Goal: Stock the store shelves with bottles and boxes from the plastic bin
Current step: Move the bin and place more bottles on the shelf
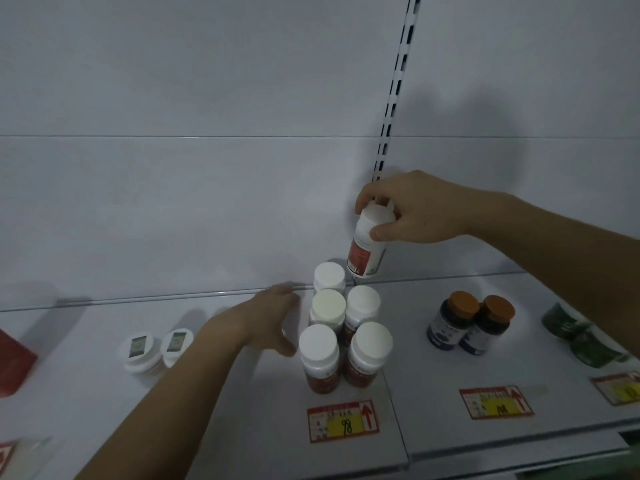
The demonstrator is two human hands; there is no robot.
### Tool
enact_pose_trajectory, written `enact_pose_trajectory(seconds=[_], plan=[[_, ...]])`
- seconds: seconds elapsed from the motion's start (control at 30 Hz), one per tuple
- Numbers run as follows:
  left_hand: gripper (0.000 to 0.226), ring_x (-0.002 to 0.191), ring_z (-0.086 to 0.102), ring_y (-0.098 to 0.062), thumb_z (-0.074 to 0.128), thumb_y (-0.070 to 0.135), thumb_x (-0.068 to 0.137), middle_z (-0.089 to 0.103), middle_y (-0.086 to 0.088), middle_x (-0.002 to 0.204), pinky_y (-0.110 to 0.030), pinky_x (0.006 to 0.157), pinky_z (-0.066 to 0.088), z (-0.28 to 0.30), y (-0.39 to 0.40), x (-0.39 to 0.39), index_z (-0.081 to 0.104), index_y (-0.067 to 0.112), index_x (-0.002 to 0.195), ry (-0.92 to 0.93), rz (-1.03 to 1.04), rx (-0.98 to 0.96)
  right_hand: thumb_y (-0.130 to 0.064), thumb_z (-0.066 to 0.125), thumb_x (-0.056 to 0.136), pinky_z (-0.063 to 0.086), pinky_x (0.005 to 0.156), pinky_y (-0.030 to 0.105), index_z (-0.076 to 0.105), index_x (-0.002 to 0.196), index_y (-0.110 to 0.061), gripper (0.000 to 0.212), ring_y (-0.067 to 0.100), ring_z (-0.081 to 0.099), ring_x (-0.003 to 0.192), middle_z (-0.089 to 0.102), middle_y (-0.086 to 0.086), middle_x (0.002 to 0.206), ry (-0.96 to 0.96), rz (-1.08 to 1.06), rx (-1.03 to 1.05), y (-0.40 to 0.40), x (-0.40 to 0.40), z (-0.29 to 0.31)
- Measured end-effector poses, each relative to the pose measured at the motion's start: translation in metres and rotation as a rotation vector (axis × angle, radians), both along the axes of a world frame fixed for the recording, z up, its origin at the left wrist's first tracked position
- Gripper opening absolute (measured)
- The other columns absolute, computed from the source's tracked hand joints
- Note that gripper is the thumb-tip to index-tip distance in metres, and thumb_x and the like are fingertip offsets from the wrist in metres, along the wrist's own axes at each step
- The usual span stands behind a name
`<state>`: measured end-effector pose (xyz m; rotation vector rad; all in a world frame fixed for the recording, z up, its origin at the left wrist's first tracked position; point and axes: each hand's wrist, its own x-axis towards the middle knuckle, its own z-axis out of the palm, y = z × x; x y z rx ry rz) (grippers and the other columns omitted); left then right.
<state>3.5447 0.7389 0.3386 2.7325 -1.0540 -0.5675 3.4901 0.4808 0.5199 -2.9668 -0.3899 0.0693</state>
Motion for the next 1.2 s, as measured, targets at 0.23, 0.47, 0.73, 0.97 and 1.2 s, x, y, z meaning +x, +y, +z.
enact_pose_trajectory(seconds=[0.23,0.47,0.73,0.97,1.2], plan=[[0.096,0.151,0.017,-0.023,0.087,0.044,0.066,0.027,-0.007,0.16,-0.03,0.12,0.021,-0.003,-0.003,-0.001,0.042,0.013,0.145,0.001,-0.004,-0.008,-0.029,0.071,0.084,0.039,0.073,0.027,0.06,0.12,-0.033,0.037,0.0,0.047,0.081,0.055,-0.006,0.108,0.087,0.051,-0.087,0.002,0.011,-0.02],[0.092,0.148,0.021,-0.022,0.086,0.042,0.069,0.03,-0.007,0.158,-0.03,0.118,0.025,-0.003,-0.001,-0.002,0.042,0.012,0.145,-0.001,0.006,-0.022,-0.024,0.075,0.081,0.038,0.075,0.028,0.058,0.123,-0.033,0.046,-0.003,0.043,0.081,0.05,-0.01,0.106,0.158,0.072,-0.127,0.005,0.012,-0.04],[0.096,0.151,0.015,-0.022,0.085,0.042,0.071,0.024,-0.008,0.162,-0.03,0.119,0.022,-0.006,0.0,-0.003,0.038,0.012,0.148,-0.017,-0.003,-0.042,-0.02,0.076,0.077,0.043,0.074,0.032,0.059,0.121,-0.031,0.048,0.014,0.047,0.092,0.053,-0.008,0.106,0.2,0.105,-0.153,0.01,0.012,-0.048],[0.097,0.151,0.015,-0.023,0.086,0.041,0.071,0.025,-0.008,0.162,-0.031,0.119,0.023,-0.006,-0.002,-0.002,0.036,0.012,0.149,-0.026,-0.015,-0.037,-0.017,0.078,0.076,0.045,0.071,0.026,0.061,0.114,-0.029,0.044,0.002,0.053,0.083,0.06,-0.007,0.11,0.262,0.091,-0.05,0.009,0.012,-0.057],[0.097,0.15,0.016,-0.024,0.085,0.041,0.071,0.026,-0.009,0.161,-0.032,0.118,0.025,-0.005,-0.001,-0.003,0.036,0.012,0.149,-0.024,-0.014,-0.027,-0.018,0.081,0.078,0.037,0.064,0.015,0.061,0.118,-0.026,0.045,-0.006,0.049,0.076,0.06,-0.005,0.114,0.271,0.093,-0.013,0.007,0.014,-0.063]])
